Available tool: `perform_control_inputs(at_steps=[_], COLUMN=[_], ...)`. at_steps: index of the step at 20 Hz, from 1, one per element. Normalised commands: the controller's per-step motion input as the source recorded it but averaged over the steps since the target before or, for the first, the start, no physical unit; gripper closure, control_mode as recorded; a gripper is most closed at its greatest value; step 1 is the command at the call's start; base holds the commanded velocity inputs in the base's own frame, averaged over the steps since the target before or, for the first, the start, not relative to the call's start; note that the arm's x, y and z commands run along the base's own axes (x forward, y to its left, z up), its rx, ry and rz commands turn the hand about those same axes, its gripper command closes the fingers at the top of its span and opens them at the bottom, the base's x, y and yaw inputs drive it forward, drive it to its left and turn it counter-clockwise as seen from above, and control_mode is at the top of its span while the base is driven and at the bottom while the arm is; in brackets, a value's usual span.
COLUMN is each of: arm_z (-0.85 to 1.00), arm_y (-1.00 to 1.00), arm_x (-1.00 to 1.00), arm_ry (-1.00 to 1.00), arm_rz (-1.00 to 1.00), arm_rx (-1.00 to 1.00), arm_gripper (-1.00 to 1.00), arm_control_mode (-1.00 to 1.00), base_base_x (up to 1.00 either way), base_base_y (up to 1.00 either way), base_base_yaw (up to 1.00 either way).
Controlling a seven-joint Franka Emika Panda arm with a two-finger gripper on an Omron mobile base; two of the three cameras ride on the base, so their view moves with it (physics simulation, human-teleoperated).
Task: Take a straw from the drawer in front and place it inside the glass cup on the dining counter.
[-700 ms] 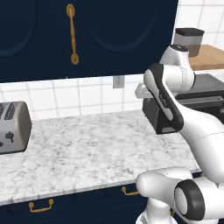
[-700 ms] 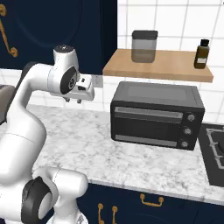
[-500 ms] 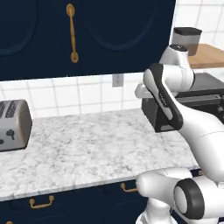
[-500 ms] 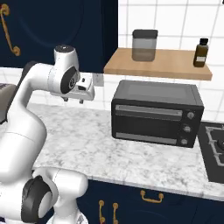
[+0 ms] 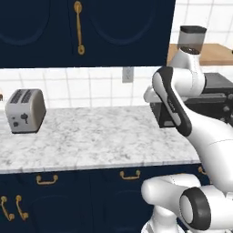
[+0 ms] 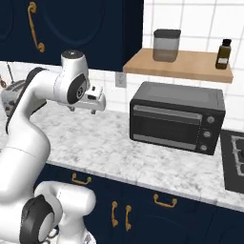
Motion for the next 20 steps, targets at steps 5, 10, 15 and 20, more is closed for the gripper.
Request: perform_control_inputs(at_steps=[5, 10, 15, 20], arm_z=[0.00, 0.00, 0.00, 0.00], arm_y=[0.00, 0.00, 0.00, 0.00], arm_x=[0.00, 0.00, 0.00, 0.00], arm_ry=[0.00, 0.00, 0.00, 0.00], arm_rz=[0.00, 0.00, 0.00, 0.00], arm_rx=[0.00, 0.00, 0.00, 0.00], arm_gripper=[-1.00, -1.00, -1.00, -1.00], arm_control_mode=[1.00, 1.00, 1.00, 1.00], base_base_x=[0.05, 0.00, 0.01, 0.10], base_base_y=[-0.73, -0.75, -0.64, -0.61], base_base_yaw=[0.59, 0.63, 0.64, 0.59])
